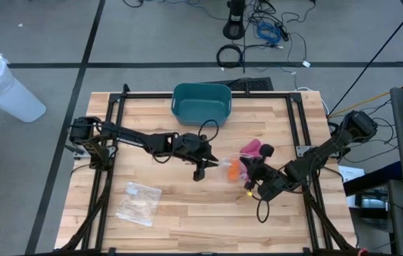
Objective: Roll bandage
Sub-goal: Close the transparent zip lock containing the rolled orange bandage
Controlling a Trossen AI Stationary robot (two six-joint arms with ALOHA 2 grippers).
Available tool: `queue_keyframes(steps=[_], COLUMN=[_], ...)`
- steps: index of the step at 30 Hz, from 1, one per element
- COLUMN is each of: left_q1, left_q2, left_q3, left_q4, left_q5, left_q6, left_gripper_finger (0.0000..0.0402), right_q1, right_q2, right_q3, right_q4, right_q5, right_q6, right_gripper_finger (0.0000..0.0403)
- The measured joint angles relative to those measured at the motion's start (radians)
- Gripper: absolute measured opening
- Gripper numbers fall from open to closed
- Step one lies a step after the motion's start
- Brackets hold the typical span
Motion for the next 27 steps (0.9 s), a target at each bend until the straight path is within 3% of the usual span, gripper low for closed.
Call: queue_keyframes(steps=[6, 12, 27], left_q1=[0.002, 0.002, 0.000], left_q2=[-0.020, -0.040, -0.035], left_q3=[-0.001, 0.000, 0.000], left_q4=[-0.047, 0.014, 0.046], left_q5=[-0.017, -0.090, -0.101], left_q6=[-0.051, -0.040, 0.008], left_gripper_finger=[0.0093, 0.0093, 0.0087], right_q1=[-0.024, -0.019, -0.047], right_q2=[0.000, 0.000, 0.000], right_q3=[0.000, 0.000, 0.000], right_q4=[0.000, 0.022, 0.171], right_q5=[0.005, -0.002, -0.054], right_q6=[0.043, 0.027, -0.126], right_gripper_finger=[0.0000, 0.0000, 0.0000])
